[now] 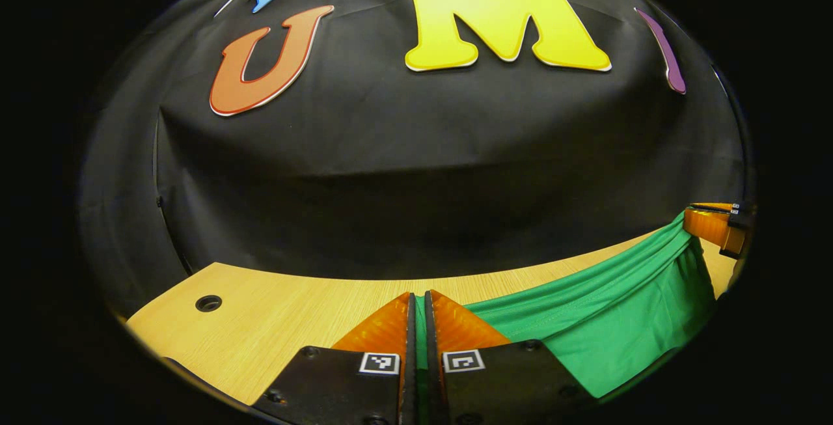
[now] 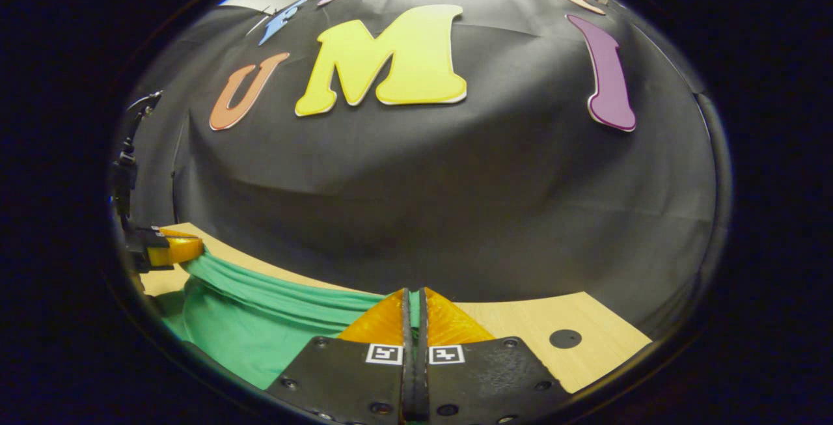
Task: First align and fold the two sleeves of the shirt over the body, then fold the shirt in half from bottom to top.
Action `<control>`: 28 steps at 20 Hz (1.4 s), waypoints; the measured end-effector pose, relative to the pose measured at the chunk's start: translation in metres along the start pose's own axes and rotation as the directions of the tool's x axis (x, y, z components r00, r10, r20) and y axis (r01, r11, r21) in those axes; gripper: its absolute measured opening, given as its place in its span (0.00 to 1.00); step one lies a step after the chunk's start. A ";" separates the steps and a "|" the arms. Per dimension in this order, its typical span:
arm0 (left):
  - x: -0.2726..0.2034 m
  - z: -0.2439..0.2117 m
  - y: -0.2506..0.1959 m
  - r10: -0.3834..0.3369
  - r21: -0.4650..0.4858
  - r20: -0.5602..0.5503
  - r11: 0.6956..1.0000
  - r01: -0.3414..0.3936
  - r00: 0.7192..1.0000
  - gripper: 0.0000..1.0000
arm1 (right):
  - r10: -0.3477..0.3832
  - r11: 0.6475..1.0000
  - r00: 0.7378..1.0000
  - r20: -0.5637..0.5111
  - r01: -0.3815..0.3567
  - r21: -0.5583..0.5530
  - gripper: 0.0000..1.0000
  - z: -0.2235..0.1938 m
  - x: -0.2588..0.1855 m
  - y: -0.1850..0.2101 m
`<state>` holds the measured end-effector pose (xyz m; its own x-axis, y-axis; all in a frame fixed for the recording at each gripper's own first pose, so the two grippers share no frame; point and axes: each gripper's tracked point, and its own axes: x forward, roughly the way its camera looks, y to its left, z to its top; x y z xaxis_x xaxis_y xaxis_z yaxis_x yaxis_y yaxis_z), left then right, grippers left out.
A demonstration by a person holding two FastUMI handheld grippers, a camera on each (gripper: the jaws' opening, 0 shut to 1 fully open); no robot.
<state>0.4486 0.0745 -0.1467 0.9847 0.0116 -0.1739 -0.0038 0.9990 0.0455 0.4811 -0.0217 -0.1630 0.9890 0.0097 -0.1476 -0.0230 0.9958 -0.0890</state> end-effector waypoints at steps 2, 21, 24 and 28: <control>0.001 0.000 0.000 -0.005 0.003 0.001 1.000 0.005 1.000 0.14 | -0.013 1.000 1.000 -0.014 0.013 0.005 0.24 -0.003 -0.002 0.000; -0.106 0.023 0.018 0.021 -0.090 -0.077 0.996 -0.028 0.997 1.00 | 0.004 1.000 1.000 0.001 -0.004 0.010 0.96 0.079 -0.097 0.019; -0.157 0.033 0.024 0.045 -0.098 -0.062 0.994 -0.051 0.997 1.00 | 0.007 1.000 0.999 0.045 -0.008 0.016 0.96 0.103 -0.144 0.021; -0.225 0.057 0.011 0.029 -0.087 0.009 0.996 -0.029 1.000 1.00 | 0.019 1.000 0.995 0.096 -0.016 -0.026 0.95 0.117 -0.214 0.022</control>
<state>0.2369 0.0800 -0.0505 0.9856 0.0406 -0.1639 -0.0470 0.9983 -0.0351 0.2862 0.0093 -0.0181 0.9978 0.0371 -0.0542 -0.0430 0.9928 -0.1122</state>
